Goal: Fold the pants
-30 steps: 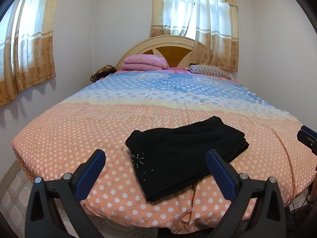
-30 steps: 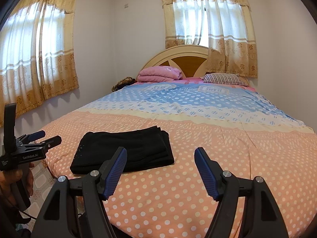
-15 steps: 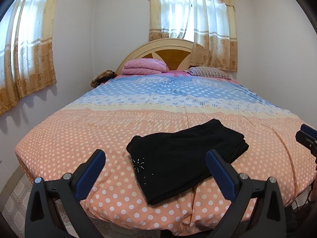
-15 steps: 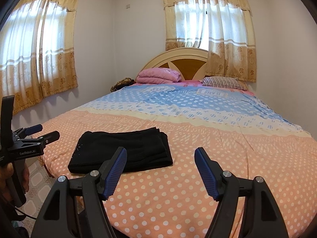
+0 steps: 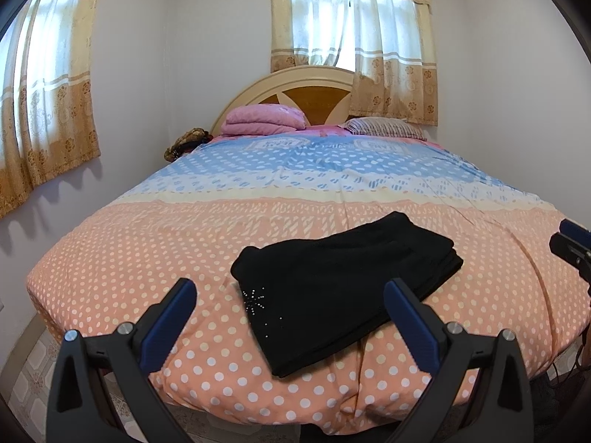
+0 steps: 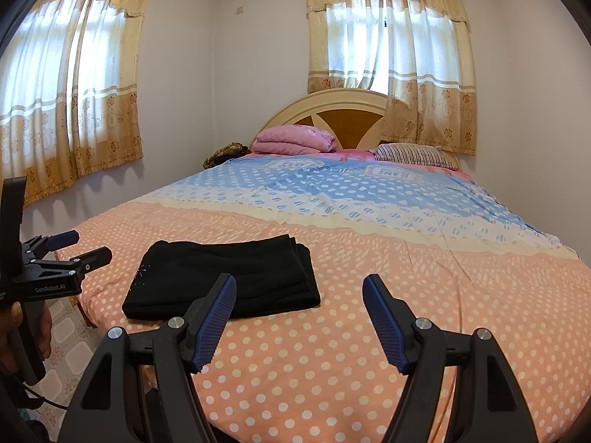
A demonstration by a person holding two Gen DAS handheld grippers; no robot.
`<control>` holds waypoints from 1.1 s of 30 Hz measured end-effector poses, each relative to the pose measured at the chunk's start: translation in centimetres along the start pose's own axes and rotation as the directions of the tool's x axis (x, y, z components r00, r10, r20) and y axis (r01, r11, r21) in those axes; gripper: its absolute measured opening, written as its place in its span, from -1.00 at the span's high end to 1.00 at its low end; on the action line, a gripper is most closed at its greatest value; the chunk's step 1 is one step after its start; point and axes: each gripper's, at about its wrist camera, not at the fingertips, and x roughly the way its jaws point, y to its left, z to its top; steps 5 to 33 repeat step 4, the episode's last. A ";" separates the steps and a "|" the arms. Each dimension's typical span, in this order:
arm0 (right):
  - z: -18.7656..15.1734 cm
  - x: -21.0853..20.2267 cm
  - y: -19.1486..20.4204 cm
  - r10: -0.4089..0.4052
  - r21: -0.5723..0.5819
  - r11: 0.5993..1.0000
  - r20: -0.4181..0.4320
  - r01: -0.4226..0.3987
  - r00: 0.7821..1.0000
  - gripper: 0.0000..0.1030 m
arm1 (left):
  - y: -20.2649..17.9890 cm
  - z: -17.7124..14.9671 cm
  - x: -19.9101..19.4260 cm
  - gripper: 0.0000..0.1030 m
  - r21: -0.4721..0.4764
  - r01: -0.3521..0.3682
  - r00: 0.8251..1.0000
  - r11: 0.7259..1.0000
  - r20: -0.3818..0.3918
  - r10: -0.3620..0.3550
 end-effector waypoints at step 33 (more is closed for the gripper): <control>0.0 0.0 -0.1 -0.001 0.011 1.000 0.001 0.001 1.000 -0.40 | 0.0 0.0 0.0 -1.00 -0.001 0.001 1.000 1.000 0.002 -0.001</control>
